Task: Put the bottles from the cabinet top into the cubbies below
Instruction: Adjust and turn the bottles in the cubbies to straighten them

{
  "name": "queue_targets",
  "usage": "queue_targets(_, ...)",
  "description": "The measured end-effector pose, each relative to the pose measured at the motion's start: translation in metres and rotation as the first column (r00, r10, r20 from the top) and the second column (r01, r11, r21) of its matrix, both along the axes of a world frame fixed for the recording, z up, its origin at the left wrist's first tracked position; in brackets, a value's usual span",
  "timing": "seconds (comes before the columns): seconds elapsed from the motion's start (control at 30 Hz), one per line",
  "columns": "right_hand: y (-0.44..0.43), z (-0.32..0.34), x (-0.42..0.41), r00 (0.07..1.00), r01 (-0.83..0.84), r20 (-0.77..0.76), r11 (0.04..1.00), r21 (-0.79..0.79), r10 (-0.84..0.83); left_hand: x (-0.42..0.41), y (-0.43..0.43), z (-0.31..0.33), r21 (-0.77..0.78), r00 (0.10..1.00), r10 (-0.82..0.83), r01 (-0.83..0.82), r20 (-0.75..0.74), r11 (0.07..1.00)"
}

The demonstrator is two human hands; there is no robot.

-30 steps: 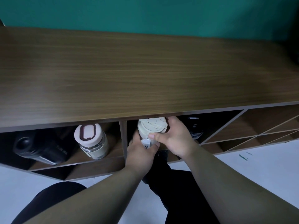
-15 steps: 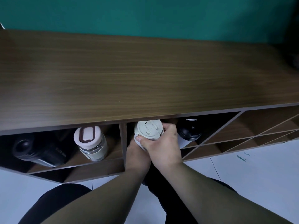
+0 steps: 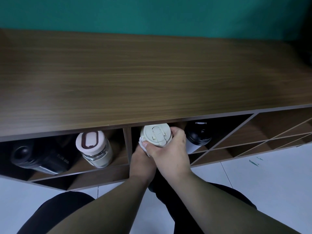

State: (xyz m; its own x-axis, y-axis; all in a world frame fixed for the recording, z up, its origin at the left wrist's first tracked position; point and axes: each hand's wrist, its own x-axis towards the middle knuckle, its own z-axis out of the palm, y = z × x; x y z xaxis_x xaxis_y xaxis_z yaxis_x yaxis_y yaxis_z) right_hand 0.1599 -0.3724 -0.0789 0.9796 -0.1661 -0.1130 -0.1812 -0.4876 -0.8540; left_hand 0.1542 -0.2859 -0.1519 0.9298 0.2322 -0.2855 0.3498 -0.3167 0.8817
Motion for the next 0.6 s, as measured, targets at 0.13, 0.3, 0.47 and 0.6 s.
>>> queue_targets(0.13,-0.021,0.007,0.012,0.972,-0.225,-0.053,0.971,0.078,0.229,-0.005,0.002,0.001,-0.161,0.999,0.051,-0.049,0.007,0.986)
queue_targets(0.3,-0.044,0.008,0.025,0.926,-0.354,-0.093,0.926,0.129,0.366,-0.006,0.005,-0.003,-0.254,0.997,0.061,-0.049,0.04,0.966)
queue_targets(0.47,-0.044,0.004,0.022,0.933,-0.342,-0.075,0.933,0.114,0.351,-0.007,0.006,-0.005,-0.25,0.996,0.041,-0.021,0.076,0.968)
queue_targets(0.6,-0.041,-0.001,0.017,0.948,-0.31,-0.038,0.945,0.102,0.315,-0.005,0.007,-0.008,-0.255,0.995,0.018,0.007,0.095,0.967)
